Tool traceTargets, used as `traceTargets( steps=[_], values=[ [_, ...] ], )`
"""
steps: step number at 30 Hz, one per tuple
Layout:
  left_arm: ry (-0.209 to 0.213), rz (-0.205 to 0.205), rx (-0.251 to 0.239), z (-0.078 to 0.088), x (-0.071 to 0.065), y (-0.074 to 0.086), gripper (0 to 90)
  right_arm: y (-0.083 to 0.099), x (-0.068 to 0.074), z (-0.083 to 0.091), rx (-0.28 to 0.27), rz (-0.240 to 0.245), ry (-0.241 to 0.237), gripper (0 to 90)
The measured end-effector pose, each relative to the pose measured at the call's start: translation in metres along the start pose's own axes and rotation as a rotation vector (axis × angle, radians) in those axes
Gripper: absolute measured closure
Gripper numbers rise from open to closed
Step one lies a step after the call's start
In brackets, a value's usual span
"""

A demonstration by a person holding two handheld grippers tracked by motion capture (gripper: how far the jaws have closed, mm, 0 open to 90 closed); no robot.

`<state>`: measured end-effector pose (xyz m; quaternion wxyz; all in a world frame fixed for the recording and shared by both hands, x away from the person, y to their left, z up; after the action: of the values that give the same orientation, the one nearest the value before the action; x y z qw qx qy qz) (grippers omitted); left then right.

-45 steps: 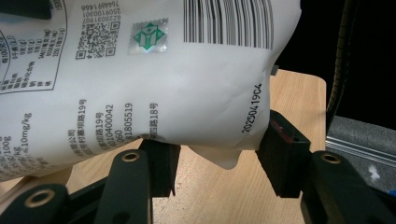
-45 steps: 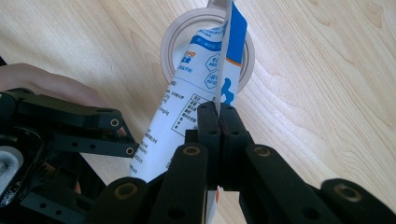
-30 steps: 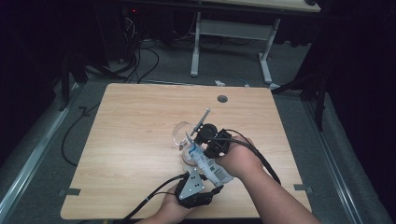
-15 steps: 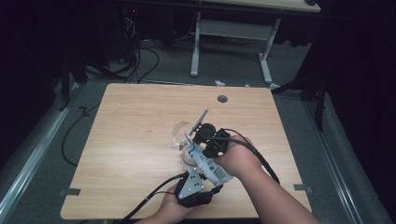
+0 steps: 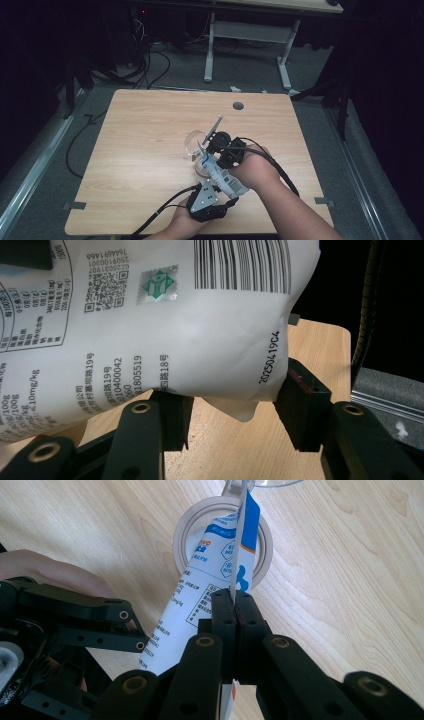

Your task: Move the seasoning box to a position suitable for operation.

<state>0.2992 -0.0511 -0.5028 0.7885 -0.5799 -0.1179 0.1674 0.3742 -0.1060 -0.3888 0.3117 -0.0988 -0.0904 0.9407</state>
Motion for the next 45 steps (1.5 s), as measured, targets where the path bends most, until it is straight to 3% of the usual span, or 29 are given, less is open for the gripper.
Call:
traceTargets(
  steps=[45],
  values=[
    [-0.004,-0.005,-0.013,0.0016,0.0008,-0.0018,53.4,-0.0006,-0.0001,0.0072,-0.004,0.009,0.020,89.7]
  ],
)
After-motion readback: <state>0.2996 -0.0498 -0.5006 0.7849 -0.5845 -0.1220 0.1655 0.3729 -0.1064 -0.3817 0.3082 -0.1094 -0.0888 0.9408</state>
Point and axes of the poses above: each handheld gripper's, and its own axes: z roughly backward along the jaws, y roughly out of its underside, x roughly to its left, the point moved 5 cm from there along -z, roughly forward along the jaws, and after that the axes turned 1 degree about z, right-handed, at the moved point
